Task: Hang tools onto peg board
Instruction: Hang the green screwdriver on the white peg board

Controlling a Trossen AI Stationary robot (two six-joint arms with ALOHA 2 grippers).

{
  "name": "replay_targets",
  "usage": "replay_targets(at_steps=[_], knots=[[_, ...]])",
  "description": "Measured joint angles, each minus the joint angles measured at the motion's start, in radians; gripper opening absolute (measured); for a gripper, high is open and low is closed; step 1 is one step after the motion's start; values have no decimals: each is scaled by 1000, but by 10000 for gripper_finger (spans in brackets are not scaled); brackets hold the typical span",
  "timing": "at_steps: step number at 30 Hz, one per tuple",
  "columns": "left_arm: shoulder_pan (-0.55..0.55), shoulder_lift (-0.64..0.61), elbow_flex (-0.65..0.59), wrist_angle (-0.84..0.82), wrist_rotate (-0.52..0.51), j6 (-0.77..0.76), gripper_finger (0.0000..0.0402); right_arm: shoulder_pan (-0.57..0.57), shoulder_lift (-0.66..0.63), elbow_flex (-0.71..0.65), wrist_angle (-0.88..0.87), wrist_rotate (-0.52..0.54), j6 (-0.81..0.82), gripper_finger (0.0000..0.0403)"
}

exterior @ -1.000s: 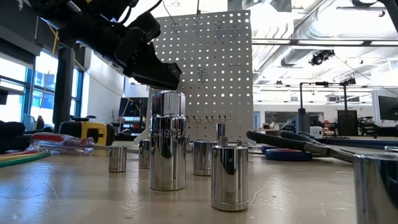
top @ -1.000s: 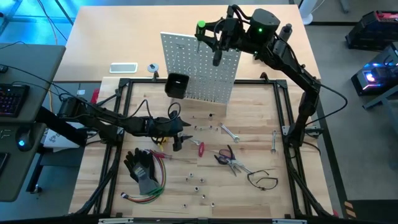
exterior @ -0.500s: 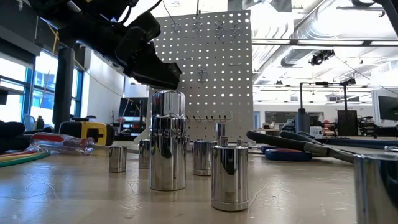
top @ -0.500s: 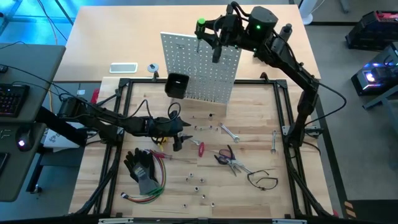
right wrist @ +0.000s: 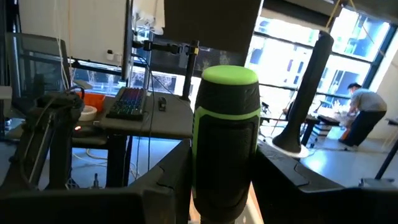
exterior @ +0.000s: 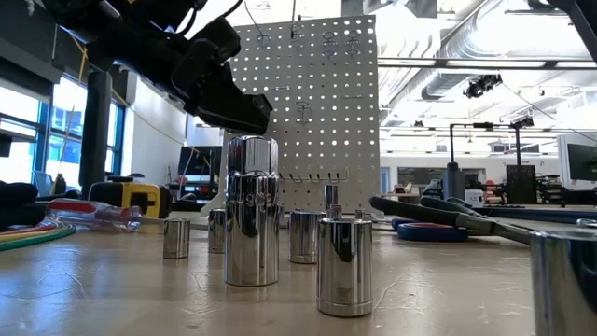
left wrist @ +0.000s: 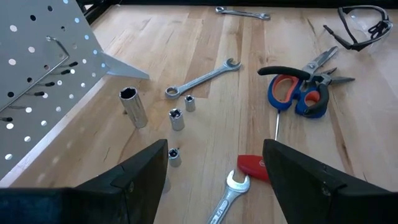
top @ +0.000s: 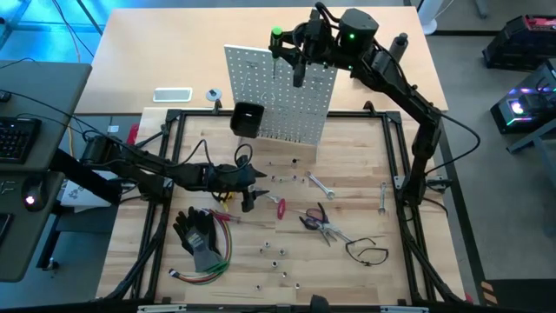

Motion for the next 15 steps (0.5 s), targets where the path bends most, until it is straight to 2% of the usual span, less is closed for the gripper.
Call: replay_targets(at_steps=[15], knots=[[0,0,0,0,0,-9,255,-12,0,0,-51,31,8,122]])
